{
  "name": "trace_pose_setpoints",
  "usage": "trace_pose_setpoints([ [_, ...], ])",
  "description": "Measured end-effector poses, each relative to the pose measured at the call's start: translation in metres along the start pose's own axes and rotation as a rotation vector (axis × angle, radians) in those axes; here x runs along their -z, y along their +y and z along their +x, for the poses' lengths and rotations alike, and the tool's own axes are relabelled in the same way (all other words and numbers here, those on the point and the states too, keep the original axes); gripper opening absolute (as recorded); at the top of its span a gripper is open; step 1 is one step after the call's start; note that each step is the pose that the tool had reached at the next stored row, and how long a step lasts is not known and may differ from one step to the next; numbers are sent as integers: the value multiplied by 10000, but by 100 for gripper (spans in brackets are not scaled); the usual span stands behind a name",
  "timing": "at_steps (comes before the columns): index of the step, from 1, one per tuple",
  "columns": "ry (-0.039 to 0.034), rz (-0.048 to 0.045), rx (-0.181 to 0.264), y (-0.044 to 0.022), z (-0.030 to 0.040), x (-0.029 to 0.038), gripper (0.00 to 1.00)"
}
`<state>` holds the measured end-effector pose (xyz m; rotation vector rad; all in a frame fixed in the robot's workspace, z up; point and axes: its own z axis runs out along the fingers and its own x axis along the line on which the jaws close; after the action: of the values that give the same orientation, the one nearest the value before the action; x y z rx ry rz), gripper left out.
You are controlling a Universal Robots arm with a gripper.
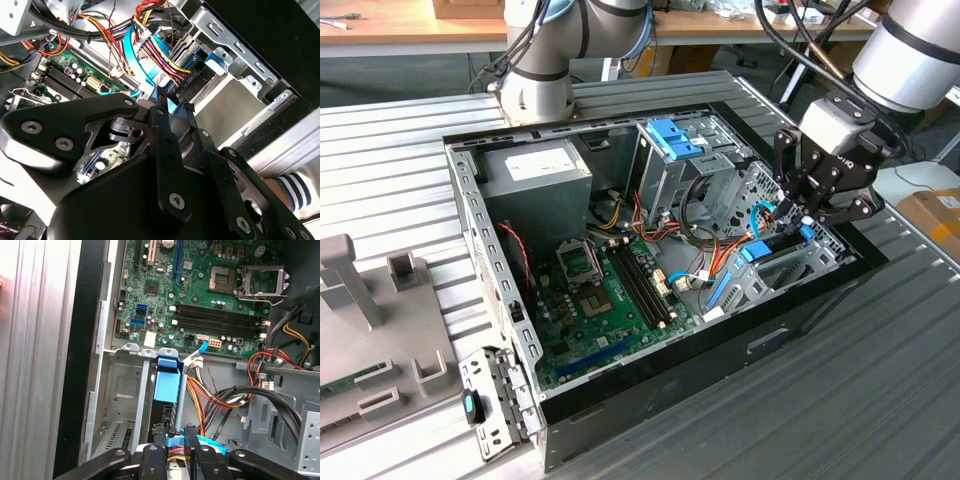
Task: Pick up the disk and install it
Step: 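Insert the first disk wire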
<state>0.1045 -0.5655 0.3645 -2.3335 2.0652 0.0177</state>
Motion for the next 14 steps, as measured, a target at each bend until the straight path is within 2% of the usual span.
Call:
trace_pose_setpoints([
  [2, -1, 0, 0, 0, -2, 58, 29],
  [9, -22, -5, -45, -84, 10, 85, 29],
  [11, -20, -5, -44, -88, 7, 180, 29],
  [13, -31, -4, -44, -87, 44, 192, 29],
  [14, -28, -4, -46, -81, 90, 191, 29],
])
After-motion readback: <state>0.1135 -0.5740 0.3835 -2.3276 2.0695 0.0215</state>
